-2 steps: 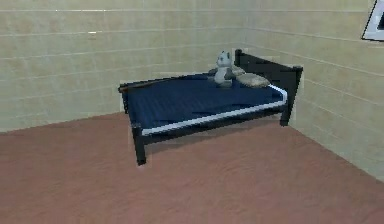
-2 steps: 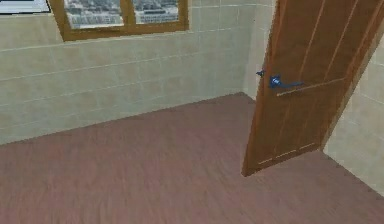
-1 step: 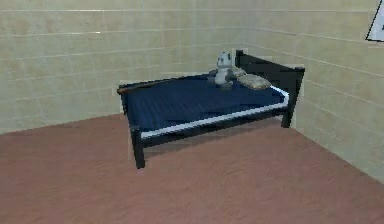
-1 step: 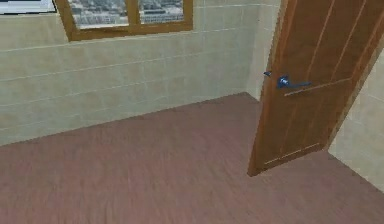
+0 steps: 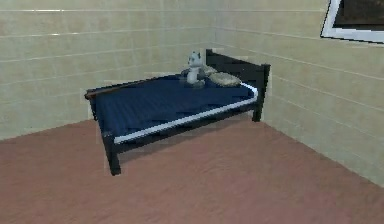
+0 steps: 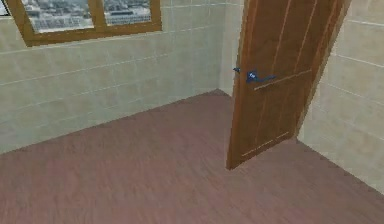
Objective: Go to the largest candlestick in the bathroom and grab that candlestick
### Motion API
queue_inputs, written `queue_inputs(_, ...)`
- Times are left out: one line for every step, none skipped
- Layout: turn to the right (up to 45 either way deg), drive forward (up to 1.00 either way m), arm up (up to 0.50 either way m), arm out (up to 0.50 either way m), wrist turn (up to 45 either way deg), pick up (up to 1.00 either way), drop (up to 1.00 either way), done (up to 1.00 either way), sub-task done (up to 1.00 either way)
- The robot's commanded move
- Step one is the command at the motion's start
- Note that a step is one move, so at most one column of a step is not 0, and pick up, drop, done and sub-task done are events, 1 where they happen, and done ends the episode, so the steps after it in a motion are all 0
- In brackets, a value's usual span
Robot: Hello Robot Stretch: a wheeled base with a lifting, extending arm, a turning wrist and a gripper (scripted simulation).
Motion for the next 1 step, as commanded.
queue_inputs(0.0, 0.85, 0.00, 0.00, 0.0, 0.00, 0.00, 0.00, 0.00)
